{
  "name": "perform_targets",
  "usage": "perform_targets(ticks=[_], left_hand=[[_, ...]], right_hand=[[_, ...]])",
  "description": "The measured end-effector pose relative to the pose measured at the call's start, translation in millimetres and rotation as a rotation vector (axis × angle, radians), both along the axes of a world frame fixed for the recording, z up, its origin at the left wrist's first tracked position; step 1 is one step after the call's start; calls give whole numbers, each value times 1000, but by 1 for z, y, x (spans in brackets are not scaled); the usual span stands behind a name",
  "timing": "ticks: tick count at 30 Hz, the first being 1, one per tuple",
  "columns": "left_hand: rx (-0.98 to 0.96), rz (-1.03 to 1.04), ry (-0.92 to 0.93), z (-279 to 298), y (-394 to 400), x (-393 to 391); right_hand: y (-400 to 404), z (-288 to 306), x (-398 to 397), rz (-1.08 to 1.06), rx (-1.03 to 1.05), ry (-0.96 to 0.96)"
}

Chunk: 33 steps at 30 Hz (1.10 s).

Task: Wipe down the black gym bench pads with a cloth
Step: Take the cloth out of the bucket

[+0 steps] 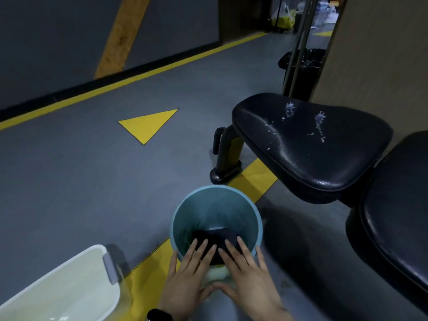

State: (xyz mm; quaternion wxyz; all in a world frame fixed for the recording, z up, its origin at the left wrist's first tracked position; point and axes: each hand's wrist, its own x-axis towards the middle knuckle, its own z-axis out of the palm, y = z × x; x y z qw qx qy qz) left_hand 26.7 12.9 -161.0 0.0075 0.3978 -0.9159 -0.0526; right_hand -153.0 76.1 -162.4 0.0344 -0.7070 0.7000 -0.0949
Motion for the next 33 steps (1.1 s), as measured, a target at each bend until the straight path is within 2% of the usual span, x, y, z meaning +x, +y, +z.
perform_targets(ticks=[7, 14, 18, 20, 23, 26, 29, 33], left_hand=[[-44, -16, 93, 1, -6, 0], [17, -42, 13, 13, 0, 4], [-70, -59, 99, 27, 5, 4], [-72, -39, 167, 45, 8, 2], [-14, 18, 269, 83, 10, -2], [-75, 52, 359, 131, 14, -13], [-138, 74, 442, 185, 27, -30], [-141, 25, 525, 243, 49, -57]], right_hand=[[-2, 4, -8, 96, -73, 32], [-2, 28, -4, 115, 187, -16], [7, 46, -2, 89, 255, -57], [11, 57, -3, 53, 168, -89], [14, 105, -3, -3, 45, -156], [24, 144, -13, 30, 2, -298], [43, 187, -22, -12, -205, -432], [79, 238, -43, 4, -363, -485]])
